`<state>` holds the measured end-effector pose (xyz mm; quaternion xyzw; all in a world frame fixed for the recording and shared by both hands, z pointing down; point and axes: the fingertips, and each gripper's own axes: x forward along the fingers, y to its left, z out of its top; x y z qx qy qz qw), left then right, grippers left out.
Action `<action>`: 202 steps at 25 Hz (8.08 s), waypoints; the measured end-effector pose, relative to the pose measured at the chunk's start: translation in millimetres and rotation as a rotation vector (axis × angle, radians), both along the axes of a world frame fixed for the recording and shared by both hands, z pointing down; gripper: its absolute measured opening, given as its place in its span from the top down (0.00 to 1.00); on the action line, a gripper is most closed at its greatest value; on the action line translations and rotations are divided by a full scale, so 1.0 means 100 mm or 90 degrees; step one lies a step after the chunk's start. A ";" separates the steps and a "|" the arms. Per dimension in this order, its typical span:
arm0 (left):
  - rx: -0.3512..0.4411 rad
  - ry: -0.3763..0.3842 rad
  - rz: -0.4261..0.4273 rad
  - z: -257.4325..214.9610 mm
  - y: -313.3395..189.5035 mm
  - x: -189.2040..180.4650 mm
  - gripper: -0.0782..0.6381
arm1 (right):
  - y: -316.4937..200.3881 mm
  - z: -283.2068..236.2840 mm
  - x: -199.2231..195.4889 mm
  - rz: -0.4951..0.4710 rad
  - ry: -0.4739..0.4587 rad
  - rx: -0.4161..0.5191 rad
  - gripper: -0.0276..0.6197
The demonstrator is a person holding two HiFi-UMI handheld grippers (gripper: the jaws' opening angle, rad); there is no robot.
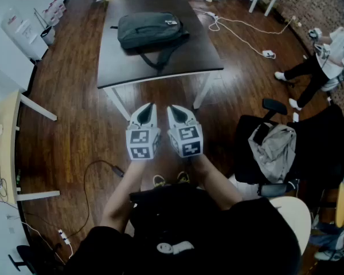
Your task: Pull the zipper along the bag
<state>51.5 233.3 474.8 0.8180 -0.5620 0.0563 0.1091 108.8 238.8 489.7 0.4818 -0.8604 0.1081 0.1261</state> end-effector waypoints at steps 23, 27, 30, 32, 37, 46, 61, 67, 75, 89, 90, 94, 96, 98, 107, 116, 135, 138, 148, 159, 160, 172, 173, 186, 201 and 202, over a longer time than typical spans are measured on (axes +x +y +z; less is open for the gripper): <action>0.003 0.007 0.007 -0.04 -0.05 -0.32 0.89 | -0.08 -0.11 -0.22 0.027 0.016 0.014 0.94; 0.009 0.004 0.000 -0.04 -0.19 -0.30 0.89 | -0.23 -0.10 -0.21 0.019 0.015 0.016 0.94; 0.008 -0.002 -0.008 -0.02 -0.32 -0.33 0.89 | -0.38 -0.07 -0.23 0.015 0.011 0.015 0.94; 0.002 -0.007 -0.011 0.01 -0.41 -0.34 0.89 | -0.49 -0.06 -0.26 0.009 0.008 0.013 0.94; -0.008 -0.016 -0.023 0.10 -0.71 -0.31 0.89 | -0.81 0.01 -0.23 -0.004 0.002 0.007 0.94; -0.021 -0.023 -0.045 0.16 -1.21 -0.21 0.89 | -1.30 0.07 -0.15 -0.032 0.000 -0.001 0.94; -0.019 -0.043 -0.084 0.14 -1.63 0.02 0.89 | -1.70 0.12 0.11 -0.065 -0.022 -0.006 0.94; -0.029 -0.048 -0.080 0.15 -1.67 0.11 0.89 | -1.78 0.10 0.18 -0.063 -0.030 -0.013 0.94; -0.030 -0.047 -0.052 0.16 -1.84 0.09 0.89 | -1.94 0.09 0.12 -0.039 -0.036 -0.012 0.94; -0.029 -0.027 -0.037 0.17 -2.30 -0.49 0.89 | -2.36 0.07 -0.40 -0.008 -0.009 -0.007 0.94; -0.029 -0.026 -0.035 0.18 -2.33 -0.53 0.89 | -2.40 0.08 -0.44 -0.006 -0.006 -0.006 0.94; -0.033 -0.019 -0.024 0.24 -2.45 -0.65 0.89 | -2.52 0.13 -0.57 0.004 0.012 -0.007 0.94; -0.033 -0.016 -0.018 0.24 -2.50 -0.71 0.89 | -2.56 0.12 -0.62 0.009 0.015 -0.005 0.94; -0.033 -0.013 -0.012 0.24 -2.54 -0.74 0.89 | -2.59 0.13 -0.66 0.013 0.015 -0.008 0.94; -0.045 -0.013 0.014 0.27 -2.78 -0.69 0.89 | -2.81 0.15 -0.60 0.037 0.020 -0.020 0.94; -0.041 -0.021 0.008 0.27 -3.26 -0.60 0.89 | -3.29 0.20 -0.57 0.019 0.018 -0.020 0.94; -0.046 -0.047 -0.071 0.27 -4.26 -0.52 0.89 | -4.35 0.29 -0.33 -0.041 -0.006 -0.028 0.94; -0.050 -0.055 -0.081 0.30 -4.31 -0.56 0.89 | -4.39 0.31 -0.36 -0.048 -0.009 -0.036 0.94; -0.052 -0.060 -0.081 0.32 -4.57 -0.67 0.89 | -4.70 0.30 -0.42 -0.040 -0.018 -0.038 0.94; -0.064 -0.050 -0.052 0.44 -5.09 -0.99 0.89 | -5.18 0.38 -0.70 -0.008 -0.005 -0.049 0.94; -0.068 -0.049 -0.051 0.45 -5.13 -1.05 0.89 | -5.23 0.39 -0.76 -0.007 -0.004 -0.049 0.94; -0.089 -0.026 -0.051 0.68 -5.63 -1.77 0.89 | -5.65 0.60 -1.43 -0.003 0.031 -0.072 0.93; -0.091 -0.025 -0.051 0.69 -5.66 -1.82 0.89 | -5.68 0.59 -1.47 -0.003 0.034 -0.069 0.93; -0.124 -0.023 -0.054 0.94 -5.95 -2.18 0.89 | -5.79 0.96 -2.06 -0.086 0.118 -0.133 0.71; -0.185 -0.068 -0.028 1.68 -6.20 -2.11 0.89 | -6.00 1.64 -2.16 -0.168 0.377 -0.096 0.71; -0.186 -0.064 -0.027 1.69 -6.20 -2.11 0.89 | -5.99 1.64 -2.17 -0.177 0.388 -0.090 0.73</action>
